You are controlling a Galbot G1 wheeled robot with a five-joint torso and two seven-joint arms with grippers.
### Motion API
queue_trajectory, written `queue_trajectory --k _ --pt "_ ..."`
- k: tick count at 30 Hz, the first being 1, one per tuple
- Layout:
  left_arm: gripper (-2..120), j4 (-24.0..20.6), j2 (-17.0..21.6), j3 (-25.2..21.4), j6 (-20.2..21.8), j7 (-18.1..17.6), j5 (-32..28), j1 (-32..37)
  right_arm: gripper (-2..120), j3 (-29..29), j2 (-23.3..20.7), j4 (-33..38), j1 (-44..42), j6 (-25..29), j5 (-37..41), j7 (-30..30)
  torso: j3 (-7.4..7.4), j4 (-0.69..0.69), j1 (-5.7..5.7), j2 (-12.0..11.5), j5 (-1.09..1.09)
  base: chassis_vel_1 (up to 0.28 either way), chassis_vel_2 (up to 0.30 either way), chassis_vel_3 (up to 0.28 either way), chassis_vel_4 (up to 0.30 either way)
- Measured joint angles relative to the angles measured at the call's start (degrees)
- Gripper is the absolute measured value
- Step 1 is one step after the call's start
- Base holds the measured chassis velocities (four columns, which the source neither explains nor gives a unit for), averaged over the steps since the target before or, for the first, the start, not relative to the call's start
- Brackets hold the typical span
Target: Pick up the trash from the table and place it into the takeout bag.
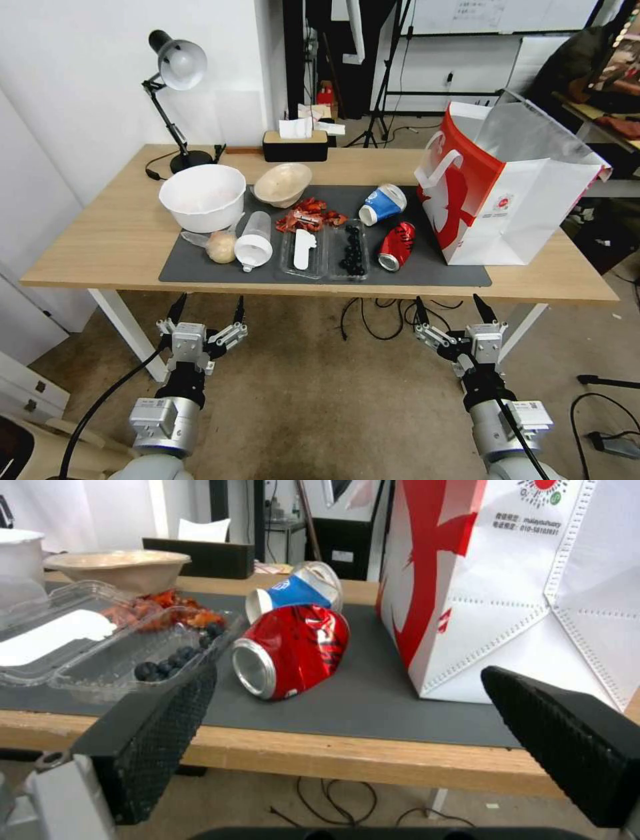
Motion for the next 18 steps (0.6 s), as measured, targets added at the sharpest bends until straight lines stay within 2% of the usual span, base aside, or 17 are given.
queue_trajectory --k 18 --pt "100 0.0 0.0 0.0 0.0 0.0 0.0 0.0 100 0.0 0.0 0.0 0.0 0.0 0.0 0.0 0.00 0.00 0.00 0.0 0.00 0.000 0.000 0.000 0.000"
